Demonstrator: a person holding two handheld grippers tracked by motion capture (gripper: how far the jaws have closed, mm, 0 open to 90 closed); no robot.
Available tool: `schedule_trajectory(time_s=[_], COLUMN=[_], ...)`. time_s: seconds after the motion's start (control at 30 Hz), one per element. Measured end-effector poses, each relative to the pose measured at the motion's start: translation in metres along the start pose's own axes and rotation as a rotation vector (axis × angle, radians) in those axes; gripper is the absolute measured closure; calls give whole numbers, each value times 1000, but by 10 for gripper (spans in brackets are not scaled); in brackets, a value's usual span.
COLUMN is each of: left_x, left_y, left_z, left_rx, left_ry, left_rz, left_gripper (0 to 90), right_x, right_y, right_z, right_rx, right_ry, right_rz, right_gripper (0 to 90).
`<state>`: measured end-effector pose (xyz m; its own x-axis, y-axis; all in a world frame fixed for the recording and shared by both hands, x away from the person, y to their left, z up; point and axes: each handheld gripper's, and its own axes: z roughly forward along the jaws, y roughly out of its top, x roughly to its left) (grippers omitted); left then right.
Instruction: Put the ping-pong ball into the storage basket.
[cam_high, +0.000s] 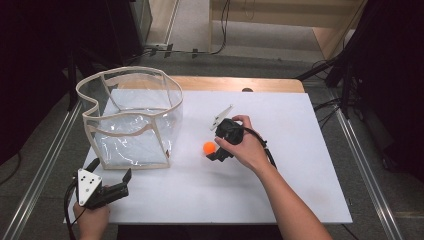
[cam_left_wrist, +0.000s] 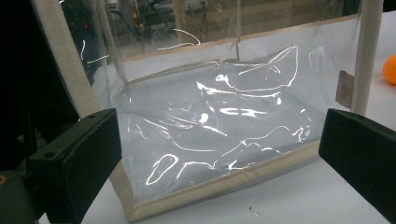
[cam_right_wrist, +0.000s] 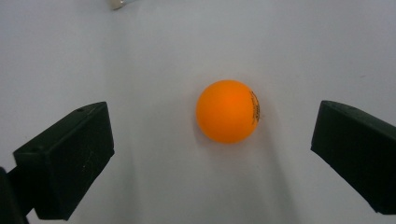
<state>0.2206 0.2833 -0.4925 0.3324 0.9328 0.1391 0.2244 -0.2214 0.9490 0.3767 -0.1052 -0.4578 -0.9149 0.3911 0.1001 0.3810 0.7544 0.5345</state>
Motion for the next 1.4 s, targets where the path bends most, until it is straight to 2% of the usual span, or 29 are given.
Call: schedule_trajectory(time_s=[0.4, 0.53, 0.7, 0.97, 1.03, 1.37, 1.4], left_x=[0, 0, 0, 1, 0, 1, 1], left_y=[0, 0, 0, 0, 0, 0, 0], left_z=[0, 0, 0, 0, 0, 0, 0], left_rx=[0, 0, 0, 0, -1, 0, 0], left_ry=[0, -1, -1, -1, -1, -3, -3], left_rz=[-2, -2, -3, -4, -3, -5, -6], left_gripper=[0, 0, 0, 0, 0, 0, 0], right_x=[-1, -1, -2, -2, -3, -3, -3], right_y=[6, 9, 11, 12, 12, 14, 14], right_z=[13, 17, 20, 25, 27, 32, 32], right_rx=[56, 85, 94, 125, 132, 158, 159], right_ry=[-6, -16, -20, -9, -8, -9, -11], right_rz=[28, 14, 20, 17, -2, 7, 3], right_gripper=[0, 0, 0, 0, 0, 0, 34])
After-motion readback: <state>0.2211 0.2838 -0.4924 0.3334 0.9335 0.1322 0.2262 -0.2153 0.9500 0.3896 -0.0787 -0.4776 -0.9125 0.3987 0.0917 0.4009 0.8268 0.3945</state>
